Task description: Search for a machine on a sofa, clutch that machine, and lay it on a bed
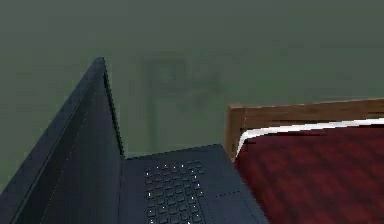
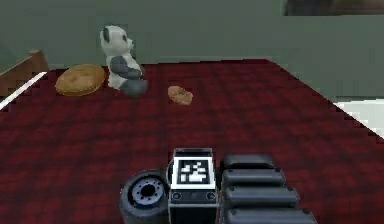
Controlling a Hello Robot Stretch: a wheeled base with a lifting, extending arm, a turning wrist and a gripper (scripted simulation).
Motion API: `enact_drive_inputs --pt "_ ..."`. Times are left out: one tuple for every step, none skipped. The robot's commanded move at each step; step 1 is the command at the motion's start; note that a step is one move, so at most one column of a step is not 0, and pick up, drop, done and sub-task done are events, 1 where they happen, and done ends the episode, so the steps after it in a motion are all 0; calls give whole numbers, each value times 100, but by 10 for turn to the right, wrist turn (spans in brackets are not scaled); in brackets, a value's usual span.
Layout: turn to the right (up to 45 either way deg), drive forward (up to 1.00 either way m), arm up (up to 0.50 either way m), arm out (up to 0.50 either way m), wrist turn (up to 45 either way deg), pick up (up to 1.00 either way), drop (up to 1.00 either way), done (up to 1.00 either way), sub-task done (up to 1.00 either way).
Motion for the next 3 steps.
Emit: enact_drive_inputs --pt "-450 0 0 0 0 0 0 0 0" --pt "-90 0 0 0 0 0 0 0 0" --pt "450 0 0 0 0 0 0 0 0"
